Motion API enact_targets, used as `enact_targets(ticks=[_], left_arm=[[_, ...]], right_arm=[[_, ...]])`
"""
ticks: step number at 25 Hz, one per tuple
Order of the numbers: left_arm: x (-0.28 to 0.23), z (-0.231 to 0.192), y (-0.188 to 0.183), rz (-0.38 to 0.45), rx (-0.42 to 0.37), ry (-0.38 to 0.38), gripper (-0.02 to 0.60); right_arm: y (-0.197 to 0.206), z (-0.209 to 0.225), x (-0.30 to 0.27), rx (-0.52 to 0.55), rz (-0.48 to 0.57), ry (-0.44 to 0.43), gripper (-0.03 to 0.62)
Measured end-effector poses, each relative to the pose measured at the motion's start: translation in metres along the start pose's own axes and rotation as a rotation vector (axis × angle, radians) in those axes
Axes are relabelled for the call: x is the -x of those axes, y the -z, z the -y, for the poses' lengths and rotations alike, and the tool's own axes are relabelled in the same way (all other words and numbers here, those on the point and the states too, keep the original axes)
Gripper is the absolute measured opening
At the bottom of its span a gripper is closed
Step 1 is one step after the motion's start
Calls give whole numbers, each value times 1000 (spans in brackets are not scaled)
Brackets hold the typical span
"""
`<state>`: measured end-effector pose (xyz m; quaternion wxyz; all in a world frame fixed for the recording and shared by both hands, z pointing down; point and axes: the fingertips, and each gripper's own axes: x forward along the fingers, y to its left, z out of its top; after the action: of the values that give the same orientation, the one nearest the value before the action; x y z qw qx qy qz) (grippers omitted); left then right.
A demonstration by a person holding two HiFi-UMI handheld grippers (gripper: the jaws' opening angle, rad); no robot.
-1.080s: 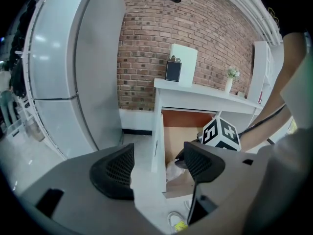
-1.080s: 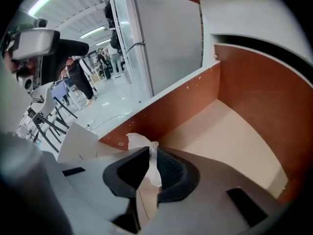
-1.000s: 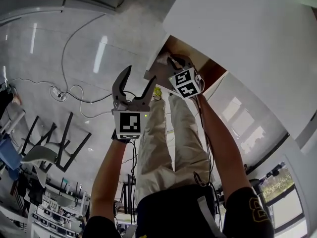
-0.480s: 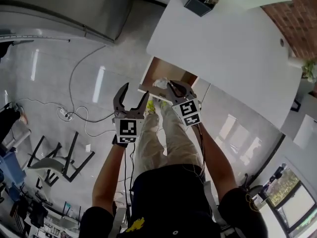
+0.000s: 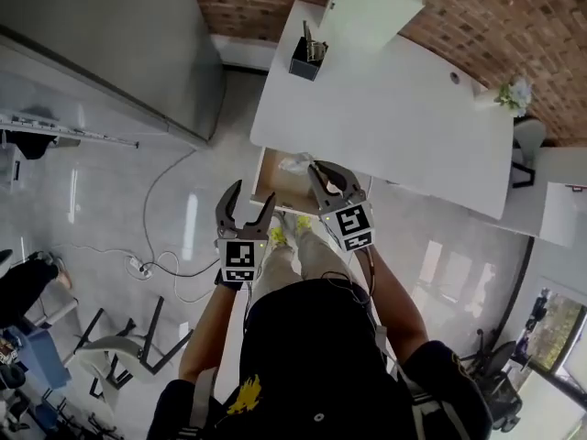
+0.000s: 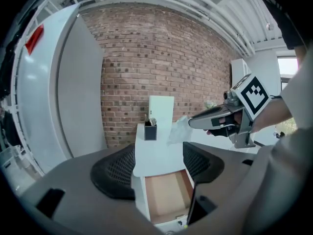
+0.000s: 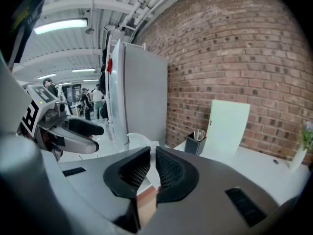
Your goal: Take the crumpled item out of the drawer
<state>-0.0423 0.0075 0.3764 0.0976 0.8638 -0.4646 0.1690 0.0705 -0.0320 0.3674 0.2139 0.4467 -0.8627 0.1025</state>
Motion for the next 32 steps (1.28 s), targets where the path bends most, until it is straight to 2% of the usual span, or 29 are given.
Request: enact_targets(ticks=[4, 11, 16, 20, 25, 32], left_arm=[[8, 7, -47, 69, 14, 26, 321], [21, 8, -128, 190, -95, 39, 321], [22, 16, -173, 271, -125, 62, 316], [19, 21, -183, 289, -143, 70, 310], [21, 21, -181, 289, -124, 64, 307], [26, 21, -182, 296, -139, 58, 307]], right_arm=[[-50, 24, 45, 2, 99, 82, 60], [-113, 66, 111, -17, 237, 222, 60], [-140, 83, 132, 5, 292, 281, 60], [-152, 85, 142, 14, 326, 300, 60], [-154, 78, 151, 66, 313, 313, 60], [-157, 72, 161, 52, 329, 319, 60]])
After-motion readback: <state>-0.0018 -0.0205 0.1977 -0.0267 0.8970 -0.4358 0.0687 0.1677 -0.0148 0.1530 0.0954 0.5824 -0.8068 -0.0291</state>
